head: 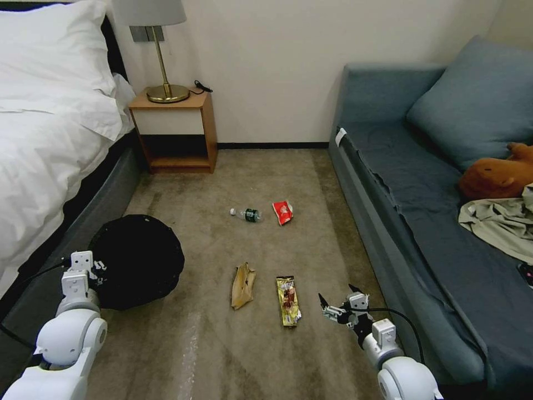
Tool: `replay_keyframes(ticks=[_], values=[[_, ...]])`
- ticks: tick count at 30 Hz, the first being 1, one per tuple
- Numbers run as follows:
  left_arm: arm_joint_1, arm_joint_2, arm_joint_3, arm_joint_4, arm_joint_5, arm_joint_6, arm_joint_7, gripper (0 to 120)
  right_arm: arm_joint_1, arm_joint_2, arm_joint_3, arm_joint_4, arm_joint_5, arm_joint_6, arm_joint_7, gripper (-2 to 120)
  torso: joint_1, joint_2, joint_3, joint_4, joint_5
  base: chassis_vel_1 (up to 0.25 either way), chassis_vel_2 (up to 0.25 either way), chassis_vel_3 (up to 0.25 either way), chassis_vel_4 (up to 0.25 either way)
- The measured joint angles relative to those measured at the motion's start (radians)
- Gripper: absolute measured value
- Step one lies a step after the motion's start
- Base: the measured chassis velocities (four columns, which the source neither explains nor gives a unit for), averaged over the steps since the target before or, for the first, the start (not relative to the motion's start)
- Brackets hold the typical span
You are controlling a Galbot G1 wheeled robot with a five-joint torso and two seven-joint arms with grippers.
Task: Pick up the trash bin, then pick up the garbage on the floor and place it into the trash bin.
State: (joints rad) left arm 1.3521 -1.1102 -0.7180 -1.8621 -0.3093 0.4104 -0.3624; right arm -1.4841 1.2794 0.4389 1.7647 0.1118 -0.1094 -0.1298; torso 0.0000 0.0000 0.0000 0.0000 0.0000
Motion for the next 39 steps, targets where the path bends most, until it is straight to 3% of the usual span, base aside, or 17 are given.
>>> replay_keyframes(ticks=[14,17,24,39], values=[[0.001,-0.013,-0.003,0.020,0.005,-0.006,0.001,2,0.040,-0.023,-0.054,-0.041,-0.004,-0.001,-0.006,100,0.000,0.000,0.000,0.0000,0.0000,-0.093,0.091,0.089,-0.093],[-0.018,-0.006,0.013,0.054,0.002,-0.006,0.003,2,0.081,-0.045,-0.095,-0.081,0.000,-0.006,-0.009,100,0.000,0.000,0.000,0.0000,-0.0001,-0.035,0.046,0.041,-0.042],[-0.018,-0.010,0.015,0.064,-0.001,-0.006,0.003,2,0.159,-0.070,-0.165,-0.145,0.027,-0.020,-0.006,100,0.000,0.000,0.000,0.0001,0.0001,-0.030,0.029,0.031,-0.028],[0.059,-0.082,-0.021,0.024,0.056,-0.066,0.030,2,0.443,-0.163,-0.415,-0.360,0.121,-0.040,-0.006,100,0.000,0.000,0.000,0.0002,0.0001,-0.018,0.023,0.020,-0.016]])
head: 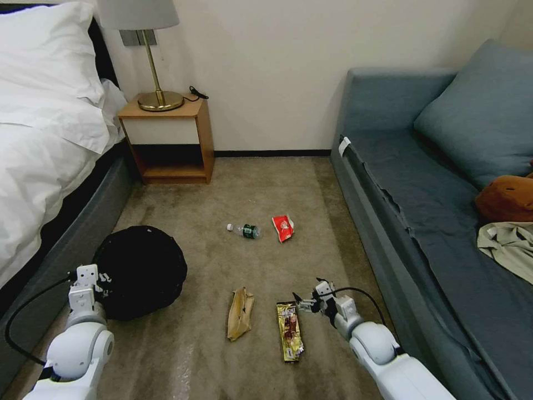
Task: Pick up the trash bin, then pick up the garbage on the floor and place it into the trash bin.
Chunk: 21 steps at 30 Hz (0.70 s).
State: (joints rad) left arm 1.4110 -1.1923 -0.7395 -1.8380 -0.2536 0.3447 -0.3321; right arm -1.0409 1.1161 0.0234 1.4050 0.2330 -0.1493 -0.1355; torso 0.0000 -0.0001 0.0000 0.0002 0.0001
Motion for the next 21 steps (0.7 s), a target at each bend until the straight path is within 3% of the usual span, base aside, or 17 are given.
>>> replay_keyframes(ticks=[11,16,21], values=[[0.020,-0.021,-0.014,-0.016,0.031,-0.010,0.009,2,0.102,-0.084,-0.156,-0.067,0.031,-0.019,-0.031,100,0.000,0.000,0.000,-0.0003,-0.0002,0.000,0.000,0.000,0.000],[0.028,-0.066,-0.009,-0.028,0.056,-0.023,0.010,2,0.138,-0.069,-0.233,-0.114,0.031,-0.015,-0.032,100,0.000,0.000,0.000,-0.0004,-0.0003,0.000,0.000,0.000,0.000],[0.043,-0.077,-0.022,-0.035,0.072,-0.010,0.000,2,0.161,-0.034,-0.274,-0.140,0.043,-0.022,-0.032,100,0.000,0.000,0.000,-0.0002,-0.0003,0.000,0.000,0.000,0.000]])
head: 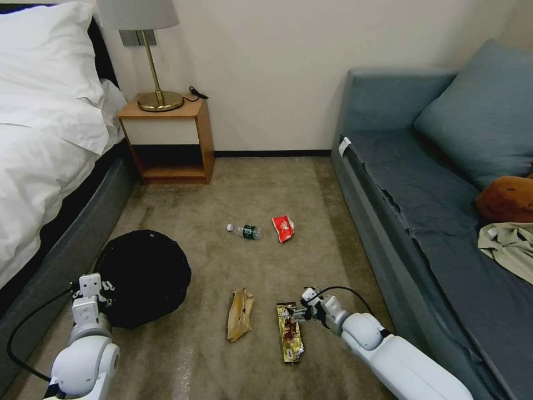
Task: Pick up the trash bin, then pick up the garbage on the floor and place it into the trash bin.
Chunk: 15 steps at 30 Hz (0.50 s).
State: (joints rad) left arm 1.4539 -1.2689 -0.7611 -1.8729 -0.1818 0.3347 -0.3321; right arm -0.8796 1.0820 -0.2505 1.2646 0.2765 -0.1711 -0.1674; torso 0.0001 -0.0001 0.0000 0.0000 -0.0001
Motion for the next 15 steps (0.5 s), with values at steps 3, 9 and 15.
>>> replay_keyframes(ticks=[3,9,15], values=[[0.015,0.006,-0.015,-0.007,0.003,0.012,-0.004,2,0.017,0.017,-0.030,-0.042,0.000,0.004,-0.001,100,0.000,0.000,0.000,0.0001,0.0000,0.000,0.000,0.000,0.000],[0.027,0.016,-0.033,-0.025,0.004,0.021,-0.003,2,0.039,0.053,-0.047,-0.123,-0.026,0.019,-0.006,100,0.000,0.000,0.000,0.0000,0.0002,0.000,0.000,0.000,0.000],[0.032,0.014,-0.035,-0.026,0.000,0.022,0.000,2,0.039,0.080,-0.047,-0.166,-0.041,0.025,-0.010,100,0.000,0.000,0.000,0.0000,0.0000,0.000,0.000,0.000,0.000]])
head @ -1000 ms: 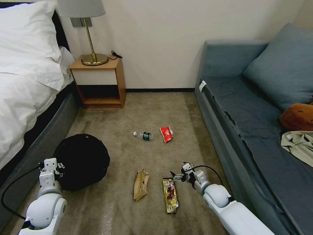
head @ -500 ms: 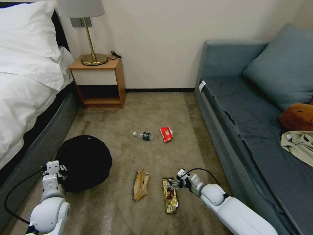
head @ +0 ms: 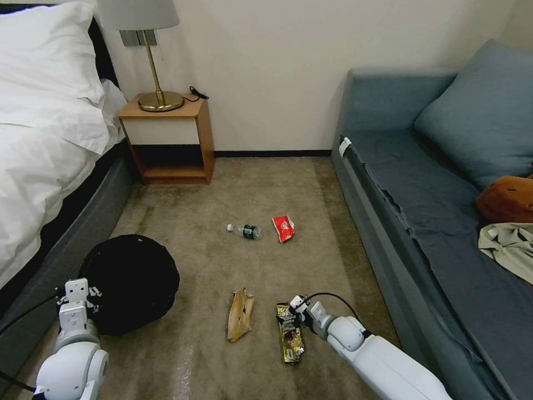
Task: Pick up the trash bin, then pick up the garbage on the floor and place it into the trash bin.
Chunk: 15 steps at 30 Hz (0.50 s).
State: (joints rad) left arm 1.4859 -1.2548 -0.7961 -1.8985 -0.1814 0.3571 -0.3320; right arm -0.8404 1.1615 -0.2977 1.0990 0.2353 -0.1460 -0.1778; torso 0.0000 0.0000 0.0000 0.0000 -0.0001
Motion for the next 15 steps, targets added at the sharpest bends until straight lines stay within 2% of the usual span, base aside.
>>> replay_keyframes(ticks=[15], values=[[0.008,-0.014,0.009,0.010,0.001,-0.016,0.009,2,-0.011,0.025,0.010,-0.079,-0.038,0.035,-0.012,98,0.000,0.000,0.000,-0.0001,0.0000,0.000,0.000,0.000,0.000]])
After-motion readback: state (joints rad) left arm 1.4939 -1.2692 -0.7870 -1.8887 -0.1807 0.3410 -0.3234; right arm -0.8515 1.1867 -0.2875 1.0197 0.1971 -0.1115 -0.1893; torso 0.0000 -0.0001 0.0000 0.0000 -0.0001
